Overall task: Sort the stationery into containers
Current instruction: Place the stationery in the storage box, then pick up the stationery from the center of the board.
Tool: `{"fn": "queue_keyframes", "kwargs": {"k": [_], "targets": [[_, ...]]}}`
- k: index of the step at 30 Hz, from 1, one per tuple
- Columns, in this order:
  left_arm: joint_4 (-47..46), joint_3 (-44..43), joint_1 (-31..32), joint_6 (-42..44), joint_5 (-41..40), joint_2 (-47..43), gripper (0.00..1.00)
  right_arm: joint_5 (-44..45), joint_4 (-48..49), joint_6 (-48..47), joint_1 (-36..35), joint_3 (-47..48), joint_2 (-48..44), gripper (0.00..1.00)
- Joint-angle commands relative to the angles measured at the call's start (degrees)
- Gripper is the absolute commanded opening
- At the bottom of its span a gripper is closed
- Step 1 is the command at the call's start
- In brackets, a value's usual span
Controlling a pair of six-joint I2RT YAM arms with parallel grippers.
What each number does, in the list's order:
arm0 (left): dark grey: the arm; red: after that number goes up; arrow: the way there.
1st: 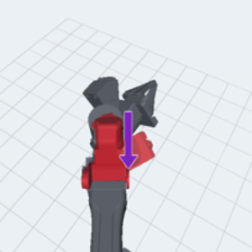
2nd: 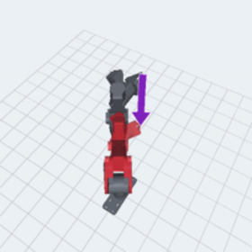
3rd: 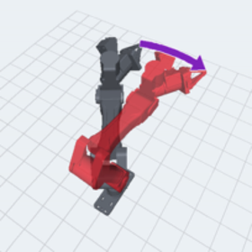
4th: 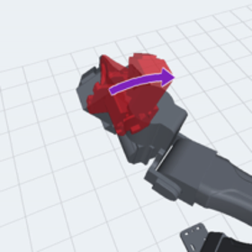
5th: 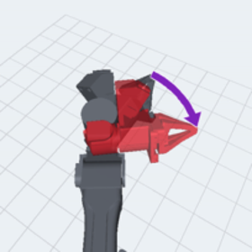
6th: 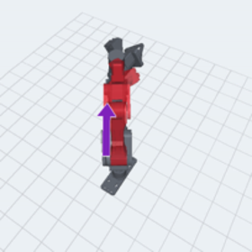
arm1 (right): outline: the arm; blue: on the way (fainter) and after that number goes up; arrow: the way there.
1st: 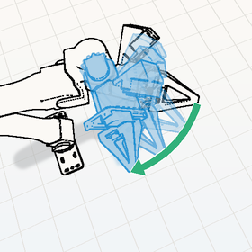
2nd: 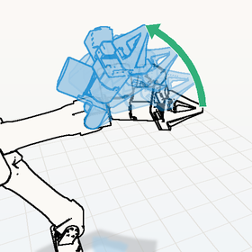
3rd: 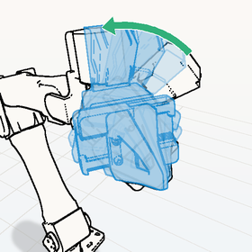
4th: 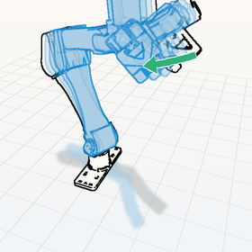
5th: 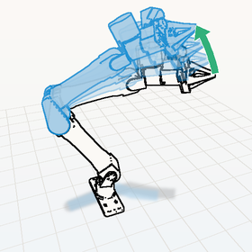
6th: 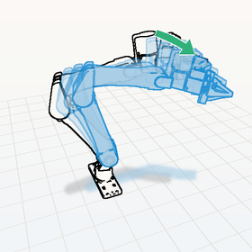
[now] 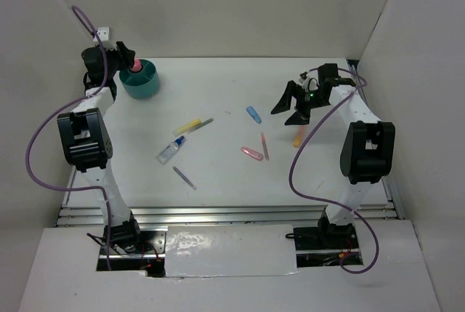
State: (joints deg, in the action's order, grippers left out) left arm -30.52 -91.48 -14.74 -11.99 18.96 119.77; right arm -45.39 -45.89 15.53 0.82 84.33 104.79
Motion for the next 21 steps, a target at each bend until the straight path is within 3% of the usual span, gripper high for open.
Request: {"fn": "queue_keyframes", "kwargs": {"k": [1, 3, 4, 5, 6, 7, 8, 10, 16, 21], "targets": [[1.4, -1.67, 0.24, 1.79, 5.1, -5.67, 0.59, 0.82, -1.75, -1.02, -0.47, 2.06, -2.31, 0.89], [11.05, -7.28, 1.2, 5.81, 11.16, -8.22, 0.55, 1.96, -2.36, -1.55, -0.47, 2.15, -3.62, 0.89], [24.32, -9.31, 1.82, 8.36, 13.36, -8.84, 0.53, 2.4, -2.62, -2.16, -0.47, 2.06, -3.89, 0.89], [33.25, -11.59, 3.48, 16.56, 16.17, -9.46, 0.5, 2.93, -3.06, -2.43, -0.47, 1.97, -4.24, 0.89], [39.51, -14.31, 4.62, 21.08, 16.63, -10.94, 0.49, 3.98, -3.94, -2.87, -0.47, 1.8, -4.59, 0.89], [52.63, -14.95, 5.85, 25.31, 16.11, -11.74, 0.49, 4.42, -4.38, -3.57, -0.47, 1.71, -5.12, 0.89], [58.5, -14.69, 8.56, 32.92, 13.93, -12.62, 0.49, 4.78, -4.65, -3.84, -0.47, 1.1, -5.39, 0.89], [70.62, -12.24, 12.87, 37.81, 10.85, -15.08, 0.49, 5.66, -5.35, -4.89, -0.47, 0.66, -6.26, 0.89], [85.78, -0.29, 22.2, 44.33, 2.76, -16.41, 0.51, 5.66, -6.14, -5.95, -0.47, -1.8, -7.76, 0.89], [92.57, -2.47, 26.95, 42.85, -2.77, -10.09, 0.51, 5.75, -5.7, -6.3, -0.47, -3.21, -8.99, 0.89]]}}
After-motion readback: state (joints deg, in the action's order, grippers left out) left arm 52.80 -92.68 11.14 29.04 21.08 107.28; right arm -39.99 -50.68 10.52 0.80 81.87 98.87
